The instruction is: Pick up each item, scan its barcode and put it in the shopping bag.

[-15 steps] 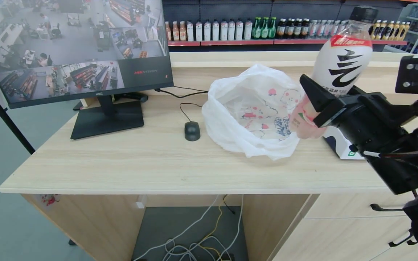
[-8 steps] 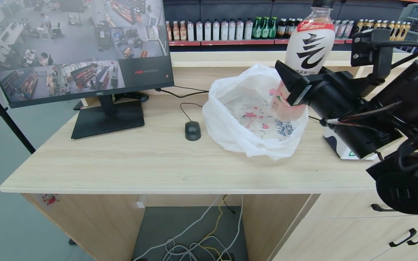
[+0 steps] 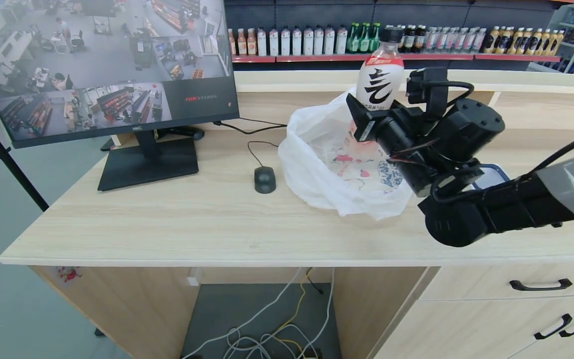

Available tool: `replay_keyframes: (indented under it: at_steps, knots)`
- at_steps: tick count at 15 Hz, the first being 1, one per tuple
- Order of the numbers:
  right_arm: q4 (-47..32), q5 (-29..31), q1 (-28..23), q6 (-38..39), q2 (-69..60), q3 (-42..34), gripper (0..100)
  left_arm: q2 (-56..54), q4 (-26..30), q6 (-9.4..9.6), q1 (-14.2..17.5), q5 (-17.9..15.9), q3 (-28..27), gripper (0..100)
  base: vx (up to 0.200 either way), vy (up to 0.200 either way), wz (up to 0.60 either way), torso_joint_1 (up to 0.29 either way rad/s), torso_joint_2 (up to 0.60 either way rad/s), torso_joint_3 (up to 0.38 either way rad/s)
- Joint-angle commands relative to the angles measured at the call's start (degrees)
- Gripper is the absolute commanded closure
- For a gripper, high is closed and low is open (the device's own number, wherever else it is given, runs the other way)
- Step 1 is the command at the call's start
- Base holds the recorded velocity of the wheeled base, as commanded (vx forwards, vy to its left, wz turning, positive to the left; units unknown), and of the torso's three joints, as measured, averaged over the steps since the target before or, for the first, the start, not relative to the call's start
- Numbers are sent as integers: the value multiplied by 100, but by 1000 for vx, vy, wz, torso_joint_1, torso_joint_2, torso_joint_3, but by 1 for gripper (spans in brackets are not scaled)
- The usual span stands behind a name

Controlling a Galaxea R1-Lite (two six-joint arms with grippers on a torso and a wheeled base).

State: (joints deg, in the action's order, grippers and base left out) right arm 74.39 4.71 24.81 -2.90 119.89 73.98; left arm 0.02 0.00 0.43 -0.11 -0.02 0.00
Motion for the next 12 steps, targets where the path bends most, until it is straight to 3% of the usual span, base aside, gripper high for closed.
replay_keyframes:
  at_steps: [1, 5, 8, 12]
  knots:
    - [-197, -66, -178, 211, 693, 731, 100, -2, 0, 1, 2, -6, 0, 0, 0, 0, 0, 0, 0, 0]
    - [-750, -137, -345, 299, 1203, 1681, 100, -2, 0, 10, 2, -6, 0, 0, 0, 0, 0, 0, 0, 0]
    - [-1260, -163, -345, 360, 1326, 2032, 100, -2, 0, 10, 2, -6, 0, 0, 0, 0, 0, 0, 0, 0]
    - [-1348, -163, -336, 360, 1651, 2322, 100, -2, 0, 72, 2, -6, 0, 0, 0, 0, 0, 0, 0, 0]
